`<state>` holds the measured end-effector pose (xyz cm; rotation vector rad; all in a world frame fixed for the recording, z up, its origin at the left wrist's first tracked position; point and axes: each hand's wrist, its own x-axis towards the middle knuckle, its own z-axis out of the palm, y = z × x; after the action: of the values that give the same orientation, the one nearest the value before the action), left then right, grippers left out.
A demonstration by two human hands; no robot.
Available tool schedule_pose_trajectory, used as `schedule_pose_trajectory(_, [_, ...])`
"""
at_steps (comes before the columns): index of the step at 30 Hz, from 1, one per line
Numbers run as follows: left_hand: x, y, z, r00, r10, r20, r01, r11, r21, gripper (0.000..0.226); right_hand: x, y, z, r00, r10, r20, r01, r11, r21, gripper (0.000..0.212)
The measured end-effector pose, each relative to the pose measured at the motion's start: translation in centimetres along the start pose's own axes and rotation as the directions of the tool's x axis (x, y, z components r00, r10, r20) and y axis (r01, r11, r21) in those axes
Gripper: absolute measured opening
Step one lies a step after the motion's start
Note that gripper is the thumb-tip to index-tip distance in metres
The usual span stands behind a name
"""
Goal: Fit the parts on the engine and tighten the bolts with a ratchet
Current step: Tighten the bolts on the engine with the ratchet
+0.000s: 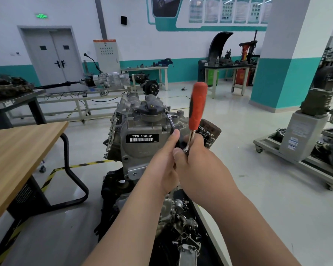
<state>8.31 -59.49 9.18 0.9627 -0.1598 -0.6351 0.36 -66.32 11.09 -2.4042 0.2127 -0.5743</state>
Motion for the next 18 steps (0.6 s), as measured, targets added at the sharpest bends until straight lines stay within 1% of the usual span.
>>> schedule_pose_trajectory(1, [0.0, 0.0, 0.1, 1.000, -0.004, -0.007, 0.004, 1.000, 0.019, 0.042, 0.1, 0.2, 0.1, 0.999, 0.042, 0.021, -0.045, 0.989, 0.139, 0.014])
schedule_pose_trajectory(2, [0.0, 0.0, 0.2, 1.000, -0.001, -0.016, 0.002, 0.999, 0.033, 0.042, 0.1, 0.4, 0.3, 0.995, 0.089, 0.050, -0.100, 0.954, 0.281, 0.013])
schedule_pose_trajectory(3, [0.1, -0.1, 0.2, 1.000, 0.010, -0.027, -0.009, 0.999, 0.042, 0.045, 0.2, 0.5, 0.5, 0.989, 0.132, 0.074, -0.151, 0.896, 0.419, 0.013])
schedule_pose_trajectory(5, [0.2, -0.2, 0.2, 0.999, 0.024, -0.048, -0.022, 0.999, 0.039, 0.047, 0.4, 0.4, 1.0, 0.973, 0.202, 0.107, -0.224, 0.741, 0.633, 0.013])
schedule_pose_trajectory(7, [0.3, -0.3, 0.3, 0.999, 0.012, -0.050, -0.009, 0.998, 0.056, 0.049, 0.4, 0.2, 1.2, 0.952, 0.265, 0.156, -0.287, 0.588, 0.756, 0.022])
schedule_pose_trajectory(8, [0.2, -0.3, 0.2, 0.999, -0.005, -0.050, 0.008, 0.997, 0.075, 0.049, 0.3, 0.0, 1.2, 0.937, 0.287, 0.200, -0.322, 0.480, 0.816, 0.027])
schedule_pose_trajectory(9, [0.1, -0.3, 0.0, 0.999, -0.023, -0.049, 0.028, 0.993, 0.111, 0.047, 0.2, -0.2, 1.0, 0.922, 0.291, 0.254, -0.349, 0.343, 0.872, 0.030])
schedule_pose_trajectory(10, [0.0, -0.2, -0.3, 0.998, -0.042, -0.039, 0.047, 0.988, 0.149, 0.044, 0.1, -0.4, 0.8, 0.911, 0.273, 0.311, -0.368, 0.193, 0.910, 0.032])
schedule_pose_trajectory(11, [0.0, -0.2, -0.5, 0.998, -0.055, -0.024, 0.058, 0.983, 0.176, 0.046, 0.0, -0.6, 0.6, 0.901, 0.239, 0.362, -0.383, 0.047, 0.923, 0.034])
schedule_pose_trajectory(12, [-0.2, -0.1, -0.6, 0.998, -0.063, -0.013, 0.065, 0.980, 0.187, 0.056, -0.1, -0.8, 0.3, 0.892, 0.201, 0.405, -0.397, -0.082, 0.914, 0.036])
schedule_pose_trajectory(13, [-0.4, 0.1, -0.6, 0.998, -0.063, 0.000, 0.062, 0.981, 0.185, 0.064, -0.2, -0.8, 0.1, 0.883, 0.169, 0.438, -0.408, -0.187, 0.894, 0.036])
schedule_pose_trajectory(15, [-0.4, 0.1, -0.5, 0.998, -0.049, 0.024, 0.045, 0.988, 0.149, 0.064, -0.2, -0.9, -0.1, 0.871, 0.127, 0.474, -0.412, -0.334, 0.848, 0.029])
schedule_pose_trajectory(16, [-0.5, 0.2, -0.3, 0.998, -0.048, 0.029, 0.044, 0.991, 0.127, 0.063, -0.2, -0.9, -0.1, 0.869, 0.116, 0.480, -0.409, -0.378, 0.831, 0.026])
schedule_pose_trajectory(18, [-0.4, 0.1, -0.3, 0.998, -0.057, 0.017, 0.055, 0.993, 0.109, 0.066, -0.3, -0.9, 0.0, 0.865, 0.105, 0.491, -0.411, -0.413, 0.813, 0.026])
